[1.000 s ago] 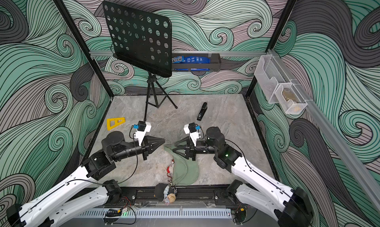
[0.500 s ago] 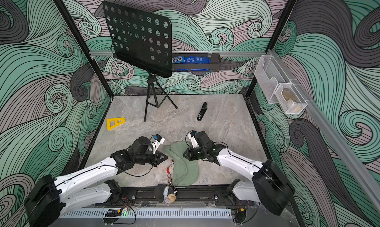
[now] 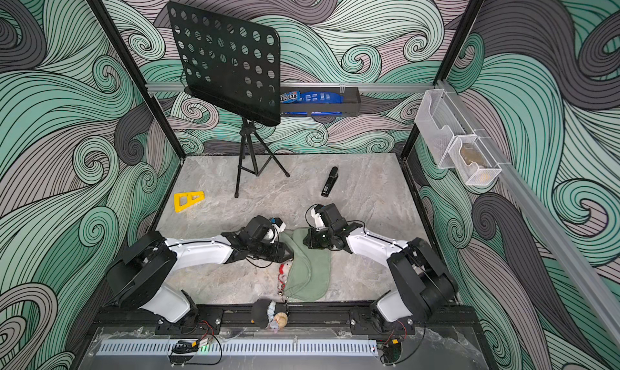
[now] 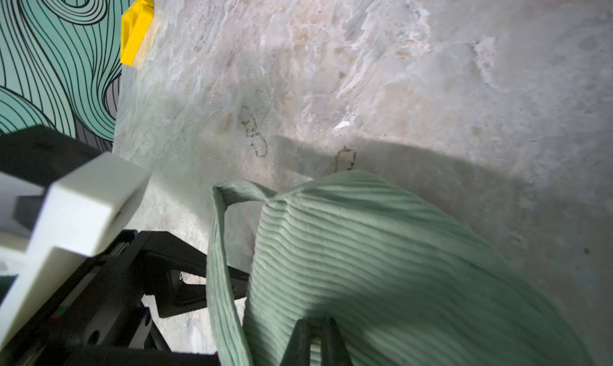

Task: Remove the decoration from the bag
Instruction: Pick up the bag from the center of the board.

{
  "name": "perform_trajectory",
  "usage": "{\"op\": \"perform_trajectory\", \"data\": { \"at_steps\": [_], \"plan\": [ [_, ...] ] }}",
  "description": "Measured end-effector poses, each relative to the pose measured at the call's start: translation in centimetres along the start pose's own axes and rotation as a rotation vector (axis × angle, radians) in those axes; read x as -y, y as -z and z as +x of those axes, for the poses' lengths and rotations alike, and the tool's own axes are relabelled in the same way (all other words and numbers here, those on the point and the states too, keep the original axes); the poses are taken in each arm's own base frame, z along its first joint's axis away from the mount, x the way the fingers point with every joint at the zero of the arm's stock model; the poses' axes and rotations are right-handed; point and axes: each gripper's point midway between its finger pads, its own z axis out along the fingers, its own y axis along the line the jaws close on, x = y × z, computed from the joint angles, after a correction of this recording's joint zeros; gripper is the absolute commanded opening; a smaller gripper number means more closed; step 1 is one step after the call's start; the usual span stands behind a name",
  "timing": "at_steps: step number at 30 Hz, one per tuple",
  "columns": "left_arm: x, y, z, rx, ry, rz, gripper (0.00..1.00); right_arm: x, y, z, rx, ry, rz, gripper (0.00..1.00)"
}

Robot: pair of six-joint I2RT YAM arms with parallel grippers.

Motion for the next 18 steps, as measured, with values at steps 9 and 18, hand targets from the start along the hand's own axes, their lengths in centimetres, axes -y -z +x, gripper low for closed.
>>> {"op": "perform_trajectory", "data": {
  "at_steps": [9, 18],
  "plan": [
    [2.5, -3.8, -7.4, 0.094, -0.012, 0.085, 0.50, 3.2, 1.1, -5.0, 0.094, -0.088, -0.037, 0.03],
    [2.2, -4.9, -13.7, 0.180, 0.006, 0.134, 0.51, 3.1, 4.3, -6.2, 0.144, -0.081, -0.049, 0.31]
  ]
}}
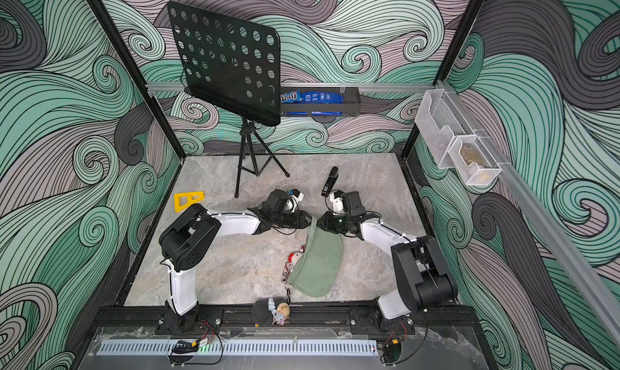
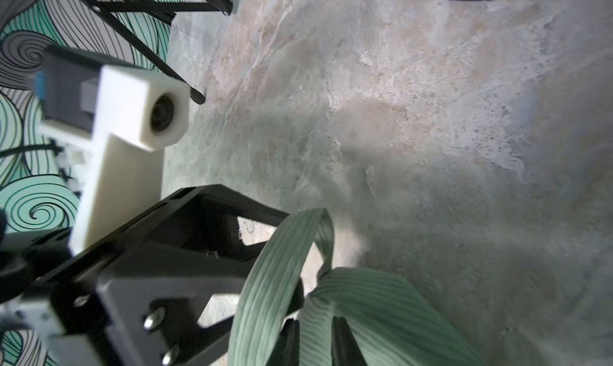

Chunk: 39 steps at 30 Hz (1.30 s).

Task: Remove the decoration from the bag
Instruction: Pick up the bag from the center of the board.

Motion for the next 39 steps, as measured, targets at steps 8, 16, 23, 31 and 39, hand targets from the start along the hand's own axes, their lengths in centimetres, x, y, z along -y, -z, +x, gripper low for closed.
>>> {"op": "perform_trajectory", "data": {
  "at_steps": [8, 16, 23, 31, 39],
  "plan": [
    [-0.5, 1.3, -1.7, 0.033, 0.005, -0.007, 0.51, -6.9, 0.4, 4.2, -0.067, 0.121, -0.114, 0.43],
    [0.8, 2.6, -5.1, 0.083, -0.020, 0.026, 0.51, -6.7, -1.4, 6.0, -0.115, 0.068, -0.115, 0.43],
    [2.7, 4.4, -7.4, 0.126, -0.055, 0.056, 0.52, -5.4, -3.7, 7.3, -0.167, 0.044, -0.059, 0.43],
    [3.5, 8.2, -7.2, 0.134, -0.069, 0.026, 0.55, -6.2, -3.9, 7.1, -0.153, 0.067, -0.043, 0.00],
    [7.5, 18.5, -5.5, 0.263, -0.166, 0.030, 0.57, -10.7, -2.5, 2.7, -0.071, 0.119, -0.121, 0.00]
  ]
}}
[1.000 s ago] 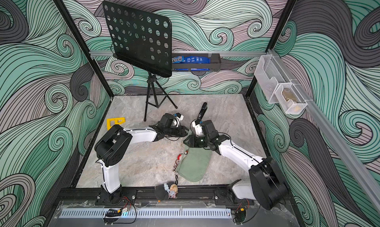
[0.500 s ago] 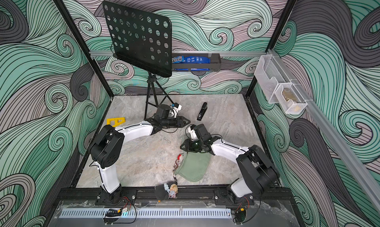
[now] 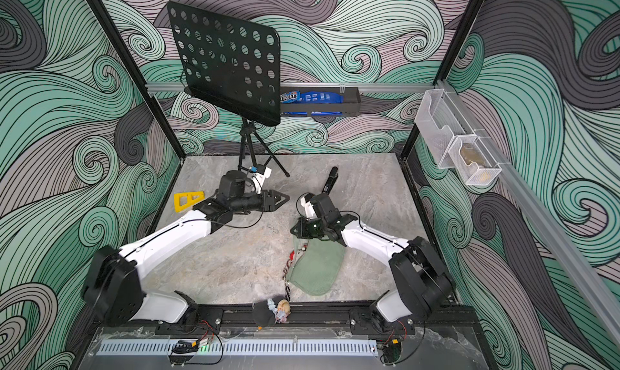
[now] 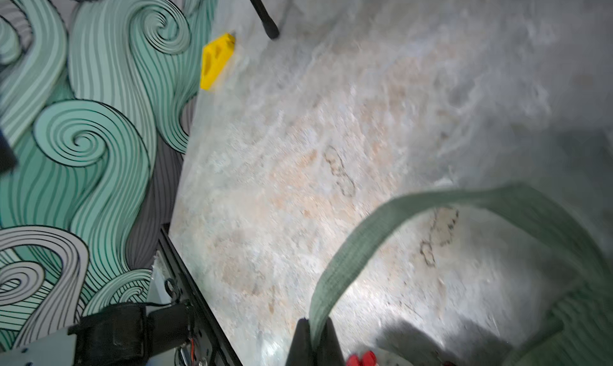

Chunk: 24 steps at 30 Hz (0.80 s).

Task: Remove the decoration from the bag
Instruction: Pick up the bag from the center of the board.

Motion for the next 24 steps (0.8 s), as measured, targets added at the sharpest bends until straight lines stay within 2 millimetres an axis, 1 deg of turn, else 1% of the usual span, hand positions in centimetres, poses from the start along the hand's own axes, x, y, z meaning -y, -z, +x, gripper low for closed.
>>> {"op": "perform_trajectory", "data": {
  "at_steps": [2, 5, 7, 9, 12, 14, 17, 20, 24],
  "plan": [
    [1.6, 2.6, -0.2, 0.048, -0.041, 0.024, 0.57, -2.0, 1.7, -2.8, 0.072, 0.028, -0.038, 0.00],
    [3.7, 6.2, 0.1, 0.122, -0.104, 0.064, 0.58, -5.4, 5.3, -6.3, 0.182, 0.077, -0.111, 0.00],
    [4.8, 7.9, 0.4, 0.167, -0.146, 0.096, 0.58, -7.6, 7.8, -8.0, 0.245, 0.113, -0.161, 0.00],
    [5.6, 9.0, 1.1, 0.195, -0.184, 0.130, 0.59, -9.5, 10.0, -9.2, 0.302, 0.151, -0.215, 0.00],
    [6.1, 9.3, 2.7, 0.195, -0.221, 0.173, 0.59, -11.5, 12.7, -9.9, 0.357, 0.192, -0.285, 0.00],
    [6.3, 9.1, 3.5, 0.187, -0.239, 0.202, 0.59, -12.5, 13.9, -10.1, 0.372, 0.204, -0.314, 0.00],
    [6.7, 8.5, 4.4, 0.176, -0.263, 0.240, 0.61, -13.9, 15.4, -10.7, 0.391, 0.221, -0.352, 0.00],
    [7.7, 7.9, 4.9, 0.160, -0.308, 0.287, 0.63, -15.0, 16.8, -10.8, 0.402, 0.229, -0.389, 0.00],
    [8.2, 6.5, 6.0, 0.115, -0.350, 0.321, 0.62, -16.4, 18.5, -10.9, 0.416, 0.234, -0.434, 0.00]
  ]
}}
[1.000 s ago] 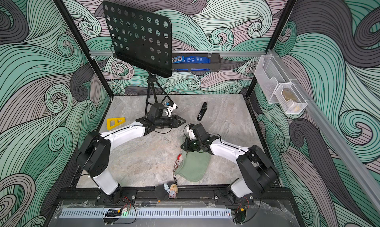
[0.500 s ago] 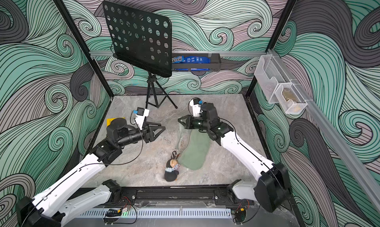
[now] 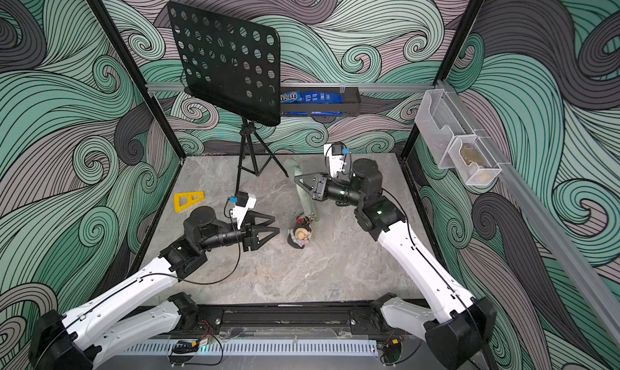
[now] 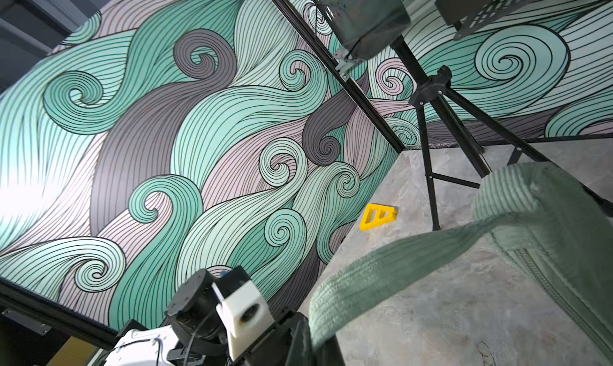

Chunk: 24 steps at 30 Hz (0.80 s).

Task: Remove the decoration from the bag
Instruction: Pick up the bag from the center of the board.

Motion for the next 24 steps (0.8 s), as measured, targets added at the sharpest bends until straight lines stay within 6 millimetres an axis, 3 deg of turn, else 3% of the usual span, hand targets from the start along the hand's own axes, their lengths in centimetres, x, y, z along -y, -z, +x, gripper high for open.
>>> {"op": "perform_trajectory", "data": {
  "at_steps": [5, 11, 18, 24],
  "plan": [
    [0.2, -1.8, 1.6, -0.055, -0.039, 0.008, 0.58, -2.0, 0.7, -0.6, 0.018, -0.018, -0.058, 0.00],
    [1.6, -3.3, 1.2, -0.055, -0.124, 0.020, 0.59, -3.7, 1.4, -1.5, 0.050, -0.043, -0.110, 0.00],
    [2.7, -6.2, 2.4, -0.096, -0.163, 0.051, 0.62, -6.6, 2.6, -2.4, 0.088, -0.047, -0.195, 0.00],
    [4.2, -8.0, 1.1, -0.073, -0.205, 0.095, 0.62, -7.7, 3.4, -2.9, 0.112, -0.029, -0.218, 0.00]
  ]
}}
